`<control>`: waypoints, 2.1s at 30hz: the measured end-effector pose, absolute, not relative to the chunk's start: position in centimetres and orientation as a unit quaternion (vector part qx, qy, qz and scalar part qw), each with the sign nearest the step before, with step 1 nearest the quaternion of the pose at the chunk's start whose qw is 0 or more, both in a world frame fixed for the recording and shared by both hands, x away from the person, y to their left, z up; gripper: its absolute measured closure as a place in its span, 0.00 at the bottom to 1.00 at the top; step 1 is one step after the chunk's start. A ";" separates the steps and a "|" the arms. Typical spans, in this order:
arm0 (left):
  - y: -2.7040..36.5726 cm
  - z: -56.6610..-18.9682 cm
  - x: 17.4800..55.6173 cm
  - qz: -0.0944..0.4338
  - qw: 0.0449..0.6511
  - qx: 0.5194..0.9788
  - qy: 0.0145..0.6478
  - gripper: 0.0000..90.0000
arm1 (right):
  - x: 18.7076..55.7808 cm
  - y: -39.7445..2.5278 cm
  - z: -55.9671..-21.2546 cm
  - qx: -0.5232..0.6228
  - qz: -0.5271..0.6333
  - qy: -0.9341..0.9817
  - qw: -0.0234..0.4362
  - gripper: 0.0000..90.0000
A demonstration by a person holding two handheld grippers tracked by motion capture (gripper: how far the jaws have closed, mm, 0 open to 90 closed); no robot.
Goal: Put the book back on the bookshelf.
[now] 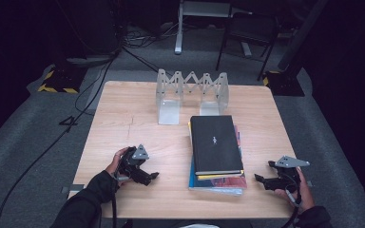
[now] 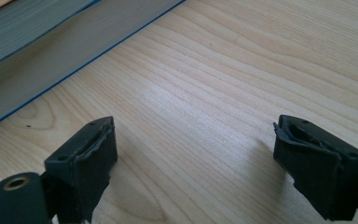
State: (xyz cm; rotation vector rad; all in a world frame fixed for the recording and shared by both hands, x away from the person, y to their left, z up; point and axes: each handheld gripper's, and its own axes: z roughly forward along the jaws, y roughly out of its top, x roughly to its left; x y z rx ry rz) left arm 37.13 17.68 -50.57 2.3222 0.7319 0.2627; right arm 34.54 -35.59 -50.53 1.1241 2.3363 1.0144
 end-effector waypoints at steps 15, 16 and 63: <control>18.1 -50.6 36.6 0.097 0.340 0.894 0.276 0.00 | 34.4 -35.7 -50.4 0.400 0.356 0.826 0.177 0.17; 18.0 -50.6 36.5 0.098 0.339 0.893 0.280 0.00 | 34.4 -35.8 -50.4 0.398 0.356 0.827 0.175 0.17; 11.4 -48.7 38.1 0.104 0.344 0.902 0.242 0.22 | 33.6 -27.6 -39.8 0.270 0.431 0.849 0.142 0.29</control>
